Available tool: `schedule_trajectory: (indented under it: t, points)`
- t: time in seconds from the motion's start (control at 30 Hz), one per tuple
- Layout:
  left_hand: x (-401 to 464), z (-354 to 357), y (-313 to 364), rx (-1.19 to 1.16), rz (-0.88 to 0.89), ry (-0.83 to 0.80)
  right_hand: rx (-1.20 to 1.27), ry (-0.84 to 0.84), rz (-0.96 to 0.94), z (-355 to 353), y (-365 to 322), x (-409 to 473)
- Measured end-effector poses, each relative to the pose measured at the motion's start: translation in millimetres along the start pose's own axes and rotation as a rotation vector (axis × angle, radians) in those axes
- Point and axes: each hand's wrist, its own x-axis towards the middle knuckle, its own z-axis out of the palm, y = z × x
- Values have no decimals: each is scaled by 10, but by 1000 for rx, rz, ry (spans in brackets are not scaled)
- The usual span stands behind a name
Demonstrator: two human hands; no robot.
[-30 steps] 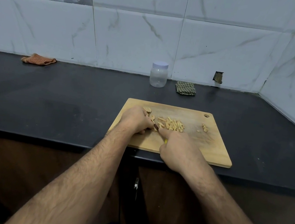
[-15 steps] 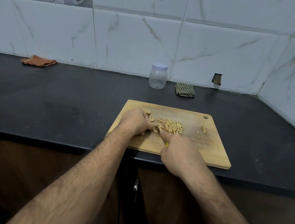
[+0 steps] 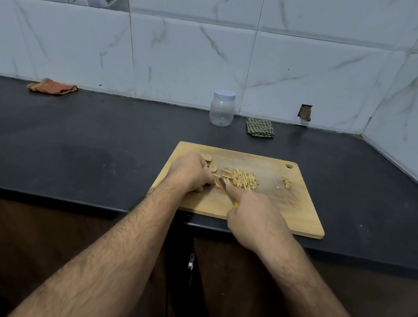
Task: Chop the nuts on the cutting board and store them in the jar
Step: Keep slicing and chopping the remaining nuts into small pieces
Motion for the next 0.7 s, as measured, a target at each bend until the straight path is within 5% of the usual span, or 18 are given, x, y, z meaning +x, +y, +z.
schedule_trajectory:
  t: [0.7]
  points:
    - [22,-1,16,18,-17,-15,-101,-119,-11,-59,-86,187]
